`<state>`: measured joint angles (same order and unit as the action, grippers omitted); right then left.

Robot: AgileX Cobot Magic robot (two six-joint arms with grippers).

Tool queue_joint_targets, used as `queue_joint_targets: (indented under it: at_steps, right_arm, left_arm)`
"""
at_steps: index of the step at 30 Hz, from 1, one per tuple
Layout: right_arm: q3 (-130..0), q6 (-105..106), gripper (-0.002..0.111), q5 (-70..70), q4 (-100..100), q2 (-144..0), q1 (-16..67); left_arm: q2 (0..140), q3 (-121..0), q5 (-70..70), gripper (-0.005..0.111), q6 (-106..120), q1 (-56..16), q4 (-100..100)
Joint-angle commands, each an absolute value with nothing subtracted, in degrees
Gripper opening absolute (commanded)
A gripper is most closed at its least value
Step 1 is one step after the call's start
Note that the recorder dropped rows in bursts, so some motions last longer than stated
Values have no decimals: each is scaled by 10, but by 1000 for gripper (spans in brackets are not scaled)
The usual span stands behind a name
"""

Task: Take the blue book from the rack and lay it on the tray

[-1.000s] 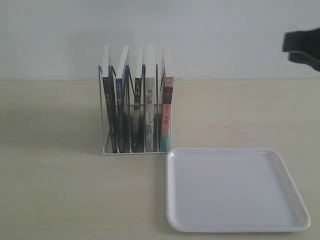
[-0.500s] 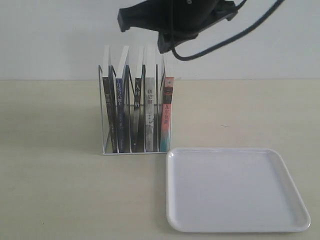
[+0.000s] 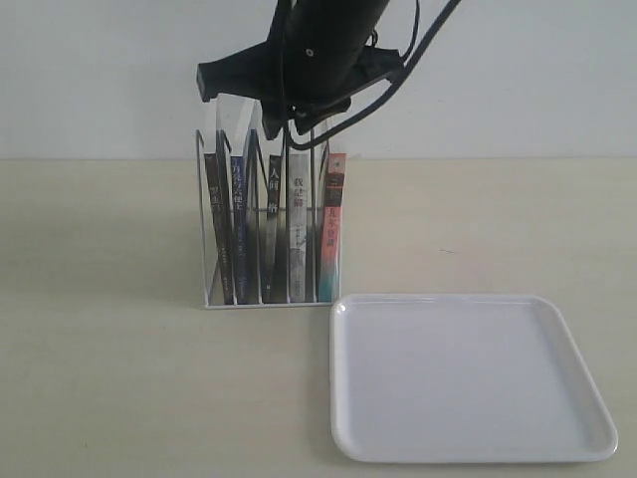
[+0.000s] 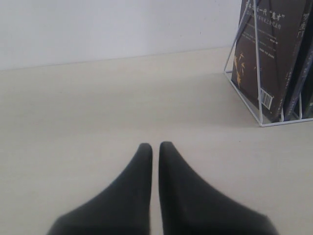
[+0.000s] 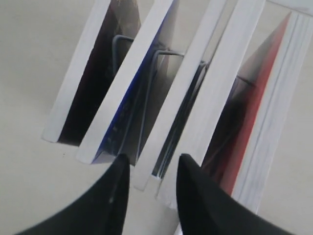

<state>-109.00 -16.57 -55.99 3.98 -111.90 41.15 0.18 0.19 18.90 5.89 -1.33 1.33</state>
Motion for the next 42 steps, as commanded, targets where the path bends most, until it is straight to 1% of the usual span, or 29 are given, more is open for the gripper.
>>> queue_joint_targets:
  at_steps: [1, 10, 42]
  right_arm:
    - [-1095, -187, 32, -541, 43, -1120, 406]
    - [-1095, -196, 32, -543, 47, -1121, 377]
    - [-1095, -196, 32, -517, 32, -1168, 376]
  left_arm:
    - [0, 0, 180, 5, 60, -12, 15]
    - [0, 0, 180, 5, 60, -12, 15]
    - [0, 0, 180, 5, 60, -12, 15]
